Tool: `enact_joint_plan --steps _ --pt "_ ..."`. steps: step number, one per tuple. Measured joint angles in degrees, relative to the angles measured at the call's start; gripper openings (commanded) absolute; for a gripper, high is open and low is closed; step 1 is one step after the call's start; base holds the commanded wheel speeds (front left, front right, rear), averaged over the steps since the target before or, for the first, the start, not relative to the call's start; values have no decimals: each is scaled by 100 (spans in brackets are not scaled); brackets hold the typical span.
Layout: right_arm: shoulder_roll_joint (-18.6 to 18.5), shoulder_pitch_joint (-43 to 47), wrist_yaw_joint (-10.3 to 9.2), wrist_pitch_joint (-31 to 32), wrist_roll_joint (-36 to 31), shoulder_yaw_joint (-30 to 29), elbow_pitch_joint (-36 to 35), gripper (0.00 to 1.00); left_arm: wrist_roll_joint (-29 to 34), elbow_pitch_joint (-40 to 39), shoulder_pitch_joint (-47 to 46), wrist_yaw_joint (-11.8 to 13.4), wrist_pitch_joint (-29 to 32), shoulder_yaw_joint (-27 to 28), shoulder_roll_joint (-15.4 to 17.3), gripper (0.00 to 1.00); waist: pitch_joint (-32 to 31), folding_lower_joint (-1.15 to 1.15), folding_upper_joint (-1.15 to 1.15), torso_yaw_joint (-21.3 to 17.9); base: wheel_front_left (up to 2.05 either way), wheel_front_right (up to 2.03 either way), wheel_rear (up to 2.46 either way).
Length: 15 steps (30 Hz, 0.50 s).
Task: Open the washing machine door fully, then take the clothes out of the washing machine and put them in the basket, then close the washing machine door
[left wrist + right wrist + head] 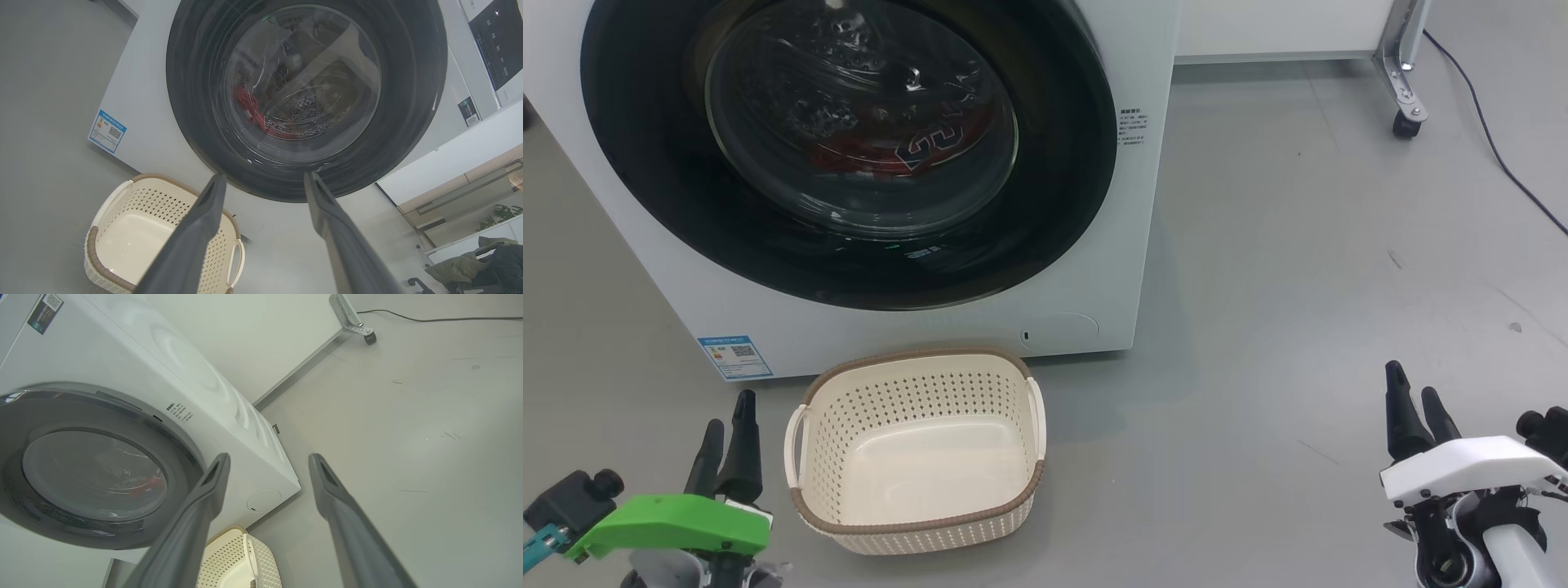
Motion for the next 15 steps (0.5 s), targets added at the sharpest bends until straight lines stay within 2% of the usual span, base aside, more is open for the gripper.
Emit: enact_joint_plan --steps 15 --pt "-66 -17 -400 -289 -1637 591 1 100 1852 -46 -10 386 -302 -602 157 100 -11 0 0 4 0 0 0"
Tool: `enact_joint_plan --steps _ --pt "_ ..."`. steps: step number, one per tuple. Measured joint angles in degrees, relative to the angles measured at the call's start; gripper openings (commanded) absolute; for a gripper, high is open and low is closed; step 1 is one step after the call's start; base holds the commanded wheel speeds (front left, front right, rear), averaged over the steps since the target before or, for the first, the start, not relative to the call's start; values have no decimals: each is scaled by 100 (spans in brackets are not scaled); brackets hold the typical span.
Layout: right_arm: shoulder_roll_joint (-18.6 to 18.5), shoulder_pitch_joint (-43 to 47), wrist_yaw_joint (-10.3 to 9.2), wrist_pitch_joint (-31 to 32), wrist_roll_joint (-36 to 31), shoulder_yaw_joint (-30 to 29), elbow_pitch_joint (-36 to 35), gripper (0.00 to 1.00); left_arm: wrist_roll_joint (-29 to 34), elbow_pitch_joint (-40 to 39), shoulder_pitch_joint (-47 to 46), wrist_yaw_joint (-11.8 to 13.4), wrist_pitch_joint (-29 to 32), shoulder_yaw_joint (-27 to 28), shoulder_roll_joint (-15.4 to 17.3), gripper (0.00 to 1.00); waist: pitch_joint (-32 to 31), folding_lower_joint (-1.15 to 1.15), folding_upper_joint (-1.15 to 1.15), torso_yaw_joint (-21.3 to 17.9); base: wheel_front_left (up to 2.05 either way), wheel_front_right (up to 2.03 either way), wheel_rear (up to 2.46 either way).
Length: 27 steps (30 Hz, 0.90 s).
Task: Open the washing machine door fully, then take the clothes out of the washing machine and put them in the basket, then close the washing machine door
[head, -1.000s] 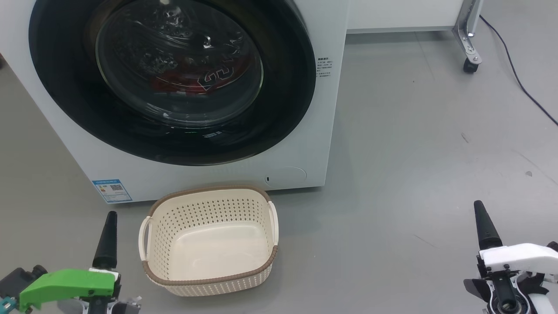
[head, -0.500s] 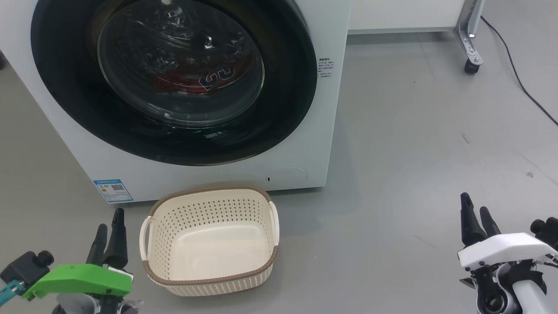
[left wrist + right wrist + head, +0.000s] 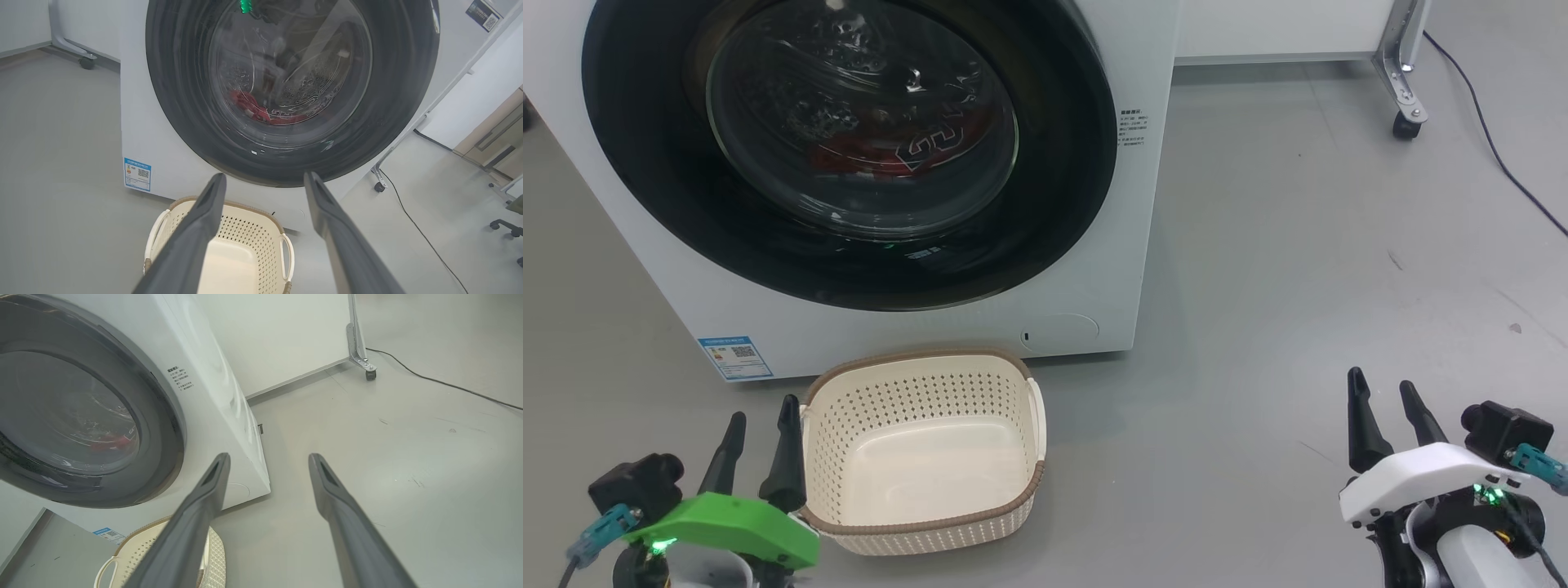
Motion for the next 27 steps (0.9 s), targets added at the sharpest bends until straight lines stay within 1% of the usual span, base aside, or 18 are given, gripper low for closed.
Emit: enact_joint_plan --steps 4,6,9,12,24,25,27 --pt "-11 -3 -97 -83 -386 154 0 100 348 -11 -1 49 -79 -86 -2 100 0 0 0 -1 0 0 0" --pt "-12 -3 -102 -113 -584 222 3 100 512 -12 -1 103 -122 -145 -1 100 -1 0 0 -2 0 0 0" --pt "-13 -3 -194 -168 -849 312 7 100 762 -11 -1 156 -180 -215 -7 100 -2 0 0 -1 0 0 0" --pt "-7 -3 -245 -223 -1083 393 12 100 994 -3 0 222 -231 -260 -12 100 -2 0 0 -1 0 0 0" --pt "46 -3 -408 -474 -2043 601 26 100 1815 47 3 374 -488 -444 -57 100 17 0 0 -1 0 0 0" --pt "54 -3 -447 -479 -2112 619 25 100 1871 49 3 382 -498 -456 -67 100 18 0 0 0 0 0 0" --pt "68 -3 -452 -527 -2246 627 23 100 2038 64 3 423 -549 -487 -73 100 18 0 0 0 0 0 0"
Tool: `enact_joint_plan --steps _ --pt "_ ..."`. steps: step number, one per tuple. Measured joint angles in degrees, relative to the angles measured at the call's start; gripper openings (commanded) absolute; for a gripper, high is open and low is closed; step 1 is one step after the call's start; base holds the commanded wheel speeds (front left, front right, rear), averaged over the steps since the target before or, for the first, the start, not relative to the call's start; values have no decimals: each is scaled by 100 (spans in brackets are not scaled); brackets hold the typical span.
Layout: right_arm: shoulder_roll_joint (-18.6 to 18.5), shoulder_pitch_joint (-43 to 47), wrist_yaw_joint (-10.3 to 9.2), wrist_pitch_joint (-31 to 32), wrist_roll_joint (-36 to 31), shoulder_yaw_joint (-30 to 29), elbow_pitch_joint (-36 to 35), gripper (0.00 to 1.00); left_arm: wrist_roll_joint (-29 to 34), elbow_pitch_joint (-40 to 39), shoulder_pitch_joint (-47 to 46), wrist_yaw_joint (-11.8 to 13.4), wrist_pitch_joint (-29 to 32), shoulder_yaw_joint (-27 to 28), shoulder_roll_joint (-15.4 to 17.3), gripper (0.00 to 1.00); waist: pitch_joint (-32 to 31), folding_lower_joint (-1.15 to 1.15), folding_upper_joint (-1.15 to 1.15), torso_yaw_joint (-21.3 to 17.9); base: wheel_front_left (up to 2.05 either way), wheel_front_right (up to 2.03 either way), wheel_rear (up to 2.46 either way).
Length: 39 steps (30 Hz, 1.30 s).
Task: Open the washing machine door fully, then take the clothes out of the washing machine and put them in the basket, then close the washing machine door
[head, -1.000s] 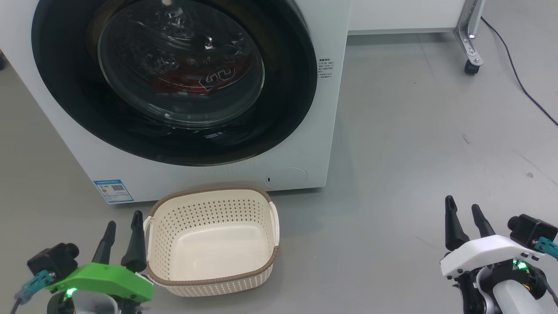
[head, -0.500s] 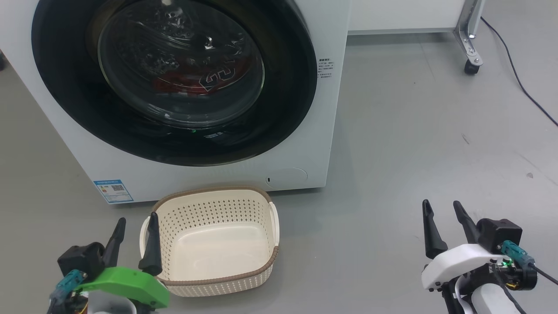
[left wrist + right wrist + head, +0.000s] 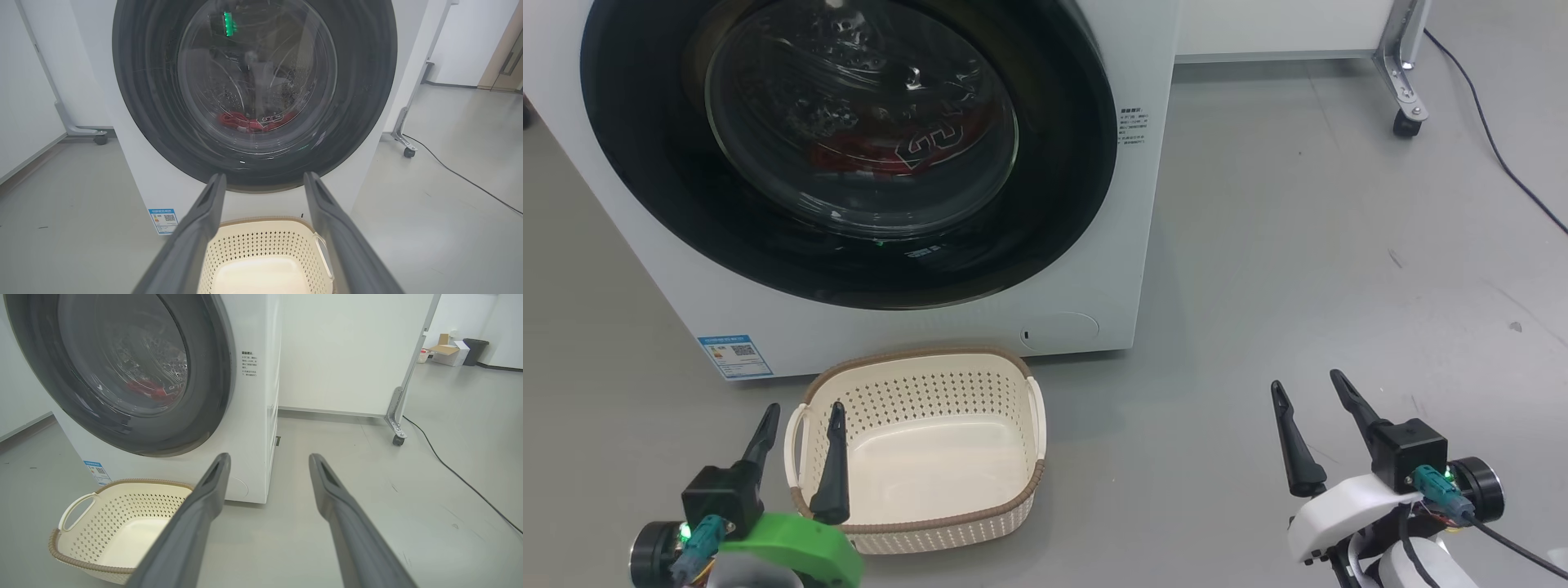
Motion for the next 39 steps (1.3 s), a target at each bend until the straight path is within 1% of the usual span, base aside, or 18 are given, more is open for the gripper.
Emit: enact_joint_plan --steps 1,4,8,18,39 --pt "3 0 -2 -22 -87 9 -1 100 80 2 0 9 -2 -16 -1 100 0 0 0 0 0 0 0" --pt "27 0 -94 -77 -288 34 -4 100 275 29 2 33 -74 -70 -4 100 -1 0 0 -1 0 0 0" --pt "71 2 -127 -123 -464 25 -11 100 472 71 4 35 -107 -96 -19 100 -4 0 0 -4 0 0 0" --pt "224 17 -149 -123 -444 -190 -20 100 463 224 10 75 -120 -14 -134 100 -9 0 0 -3 0 0 0" --pt "323 131 -141 -123 -445 -356 20 100 467 400 10 76 -120 58 -190 100 -38 0 0 -3 0 0 0"
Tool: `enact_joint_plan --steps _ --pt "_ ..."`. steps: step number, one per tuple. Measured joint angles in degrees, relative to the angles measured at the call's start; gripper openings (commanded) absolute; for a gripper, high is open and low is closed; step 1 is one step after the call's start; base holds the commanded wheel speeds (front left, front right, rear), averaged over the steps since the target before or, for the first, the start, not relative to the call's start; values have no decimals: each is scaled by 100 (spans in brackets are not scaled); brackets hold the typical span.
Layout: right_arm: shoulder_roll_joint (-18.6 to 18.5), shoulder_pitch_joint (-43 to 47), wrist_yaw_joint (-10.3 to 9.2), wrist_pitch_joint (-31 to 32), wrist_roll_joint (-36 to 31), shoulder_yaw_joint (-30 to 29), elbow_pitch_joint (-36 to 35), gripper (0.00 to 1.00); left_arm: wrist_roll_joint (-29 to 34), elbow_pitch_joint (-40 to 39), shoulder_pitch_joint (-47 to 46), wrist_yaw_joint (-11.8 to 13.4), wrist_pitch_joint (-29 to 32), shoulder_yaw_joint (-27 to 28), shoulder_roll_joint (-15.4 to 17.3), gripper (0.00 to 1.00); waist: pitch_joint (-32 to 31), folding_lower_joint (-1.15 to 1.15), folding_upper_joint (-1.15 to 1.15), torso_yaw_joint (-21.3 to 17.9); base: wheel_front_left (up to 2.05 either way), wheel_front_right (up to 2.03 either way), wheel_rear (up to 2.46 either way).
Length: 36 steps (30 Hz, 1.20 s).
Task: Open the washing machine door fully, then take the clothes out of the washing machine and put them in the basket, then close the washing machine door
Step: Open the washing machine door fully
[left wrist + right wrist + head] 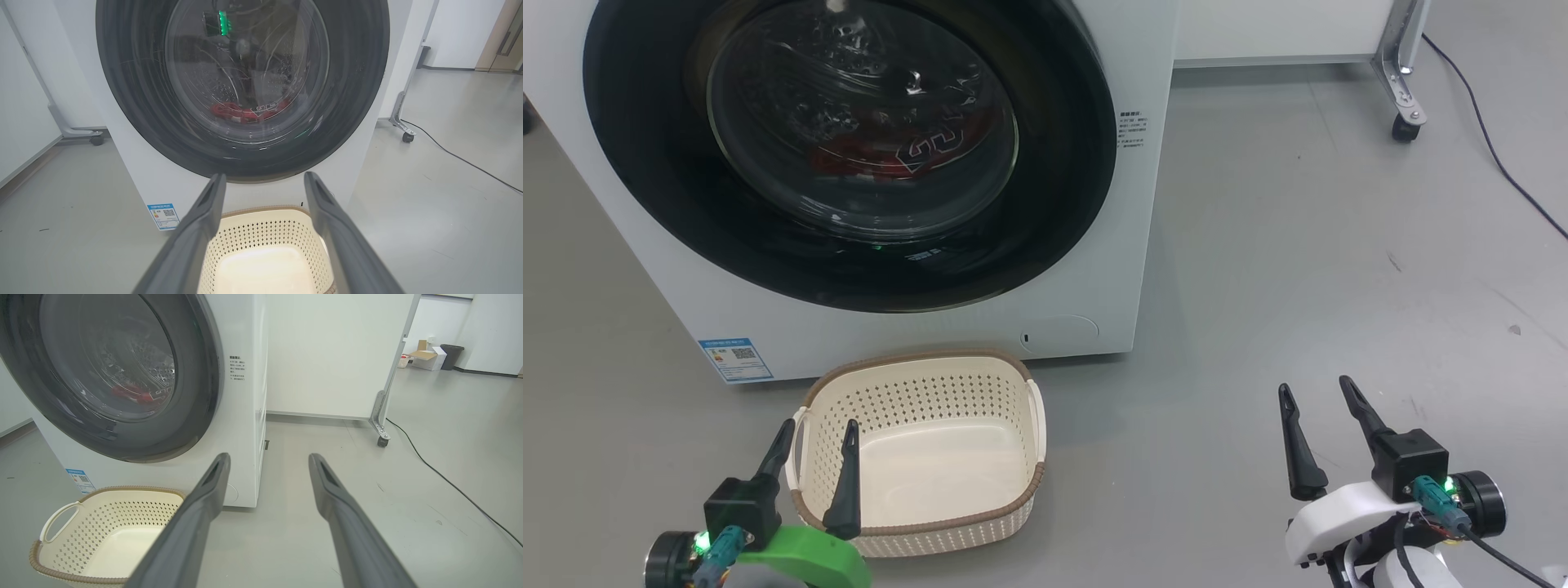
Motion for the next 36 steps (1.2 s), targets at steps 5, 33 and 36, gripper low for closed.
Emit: enact_joint_plan --steps 5,33,36 --pt "93 9 108 0 127 -92 18 0 51 24 -1 0 0 15 -22 100 -13 0 0 4 0 0 0" --pt "389 -48 1018 1 2628 -979 515 0 107 -29 -18 -59 0 62 -113 100 131 0 0 45 0 0 0" --pt "388 -298 1085 79 3074 -1112 534 0 108 -73 -62 -91 0 64 -116 100 238 0 0 68 0 0 0"
